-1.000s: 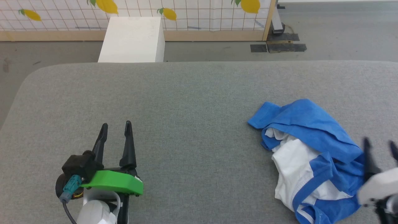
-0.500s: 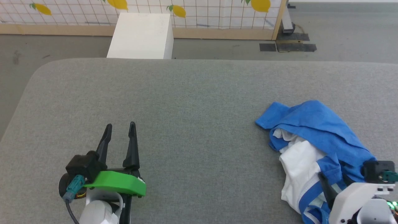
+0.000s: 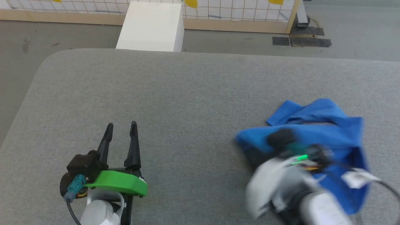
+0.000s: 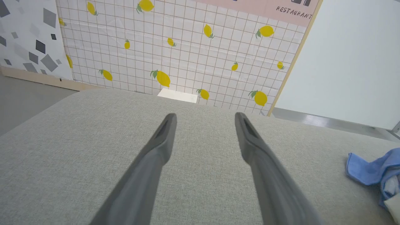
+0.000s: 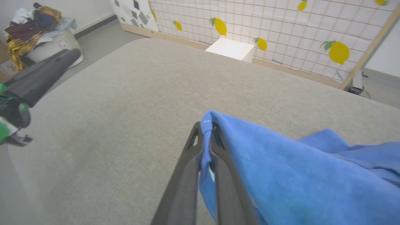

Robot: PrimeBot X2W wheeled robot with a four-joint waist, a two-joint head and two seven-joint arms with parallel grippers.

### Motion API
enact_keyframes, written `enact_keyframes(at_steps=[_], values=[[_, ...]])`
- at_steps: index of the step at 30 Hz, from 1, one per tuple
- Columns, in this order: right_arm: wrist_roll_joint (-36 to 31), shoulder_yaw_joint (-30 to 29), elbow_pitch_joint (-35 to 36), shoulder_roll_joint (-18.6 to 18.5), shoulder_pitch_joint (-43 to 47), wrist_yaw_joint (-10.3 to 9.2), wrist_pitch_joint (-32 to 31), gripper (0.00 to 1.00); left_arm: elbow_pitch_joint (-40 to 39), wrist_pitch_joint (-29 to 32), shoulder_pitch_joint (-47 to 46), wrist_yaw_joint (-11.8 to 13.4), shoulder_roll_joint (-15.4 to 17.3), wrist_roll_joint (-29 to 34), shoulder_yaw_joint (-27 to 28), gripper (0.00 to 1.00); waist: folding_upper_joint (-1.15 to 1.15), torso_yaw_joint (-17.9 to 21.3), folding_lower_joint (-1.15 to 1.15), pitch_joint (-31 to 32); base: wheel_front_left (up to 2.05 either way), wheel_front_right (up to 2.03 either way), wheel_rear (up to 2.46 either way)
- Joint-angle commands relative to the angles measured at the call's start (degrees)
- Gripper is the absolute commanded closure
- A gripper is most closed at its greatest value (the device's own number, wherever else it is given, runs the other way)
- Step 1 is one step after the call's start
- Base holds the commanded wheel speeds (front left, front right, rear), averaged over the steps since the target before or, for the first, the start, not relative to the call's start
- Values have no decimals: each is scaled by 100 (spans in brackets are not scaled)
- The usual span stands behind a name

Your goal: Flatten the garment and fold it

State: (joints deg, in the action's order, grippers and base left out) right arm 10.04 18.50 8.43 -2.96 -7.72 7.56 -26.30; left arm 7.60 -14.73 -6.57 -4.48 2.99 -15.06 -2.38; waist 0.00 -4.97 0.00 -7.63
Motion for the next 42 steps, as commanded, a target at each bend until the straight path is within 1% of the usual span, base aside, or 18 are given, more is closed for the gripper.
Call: enact_keyframes(at_steps=[1,4,6,7,10,13,16,19,22,25,27,30,32,35,36,37,39,42], values=[[-4,401,-92,8,-105,-8,-43,100,13,-27,-107,10,-11,28,1,0,0,-35,0,16,0,0,0],[96,1380,-478,8,-207,-8,-295,100,9,-27,-102,22,-11,5,-13,0,0,-86,0,22,0,0,0],[205,1767,-782,8,-198,-8,-549,100,11,-27,-90,27,-11,-8,-22,0,0,-108,0,25,0,0,0],[364,1981,-970,-14,-194,-8,-744,0,6,-27,-77,38,-11,-23,-26,0,0,-128,0,12,0,0,0],[385,1660,-786,-16,-230,-8,-320,0,-10,-27,-53,56,-12,-27,-4,0,0,-94,0,9,0,0,0],[249,1060,-422,-12,-265,-8,459,0,-19,-27,-17,60,-12,-19,21,0,0,-29,0,14,0,0,0],[-29,154,-25,-1,-180,-8,1267,0,-23,-27,-10,54,-12,-7,27,0,0,59,0,28,0,0,0],[-121,-862,269,5,54,-8,1779,0,-33,-27,-13,36,-12,19,23,0,0,155,0,46,0,0,0],[-151,-1837,263,6,348,-8,1972,0,-38,-27,-36,-14,-12,14,-49,0,0,247,0,56,0,0,0],[-181,-2457,139,7,587,-8,2070,0,-56,-27,-126,-103,-12,-90,-310,0,0,351,0,48,0,0,0],[-203,-2655,22,7,693,-8,2117,0,-38,-27,-227,-169,-12,-136,-618,0,0,423,0,37,0,0,0],[-172,-2826,-134,7,824,-8,2179,0,99,12,-476,-250,-12,-233,-1316,0,0,600,0,22,0,0,0],[-124,-2880,-235,7,834,-8,2235,0,215,206,-695,-280,-12,-347,-1852,0,0,738,0,0,0,0,0],[-35,-2823,-356,8,794,-8,2299,0,403,597,-1050,-295,-12,-631,-2556,0,0,962,0,-33,0,0,0],[-6,-2804,-377,8,785,-8,2307,0,449,701,-1125,-296,-12,-697,-2695,0,0,1006,0,-42,0,0,0],[28,-2746,-414,8,768,-8,2325,0,569,958,-1259,-298,-12,-890,-2932,0,0,1097,0,-60,0,0,0],[78,-2649,-442,8,759,-8,2346,0,721,1318,-1475,-299,6,-1104,-3240,0,0,1225,0,-84,0,0,0],[139,-2529,-533,8,722,-8,2391,0,861,1745,-1697,-299,62,-1462,-3553,0,0,1390,0,-115,0,0,0]])
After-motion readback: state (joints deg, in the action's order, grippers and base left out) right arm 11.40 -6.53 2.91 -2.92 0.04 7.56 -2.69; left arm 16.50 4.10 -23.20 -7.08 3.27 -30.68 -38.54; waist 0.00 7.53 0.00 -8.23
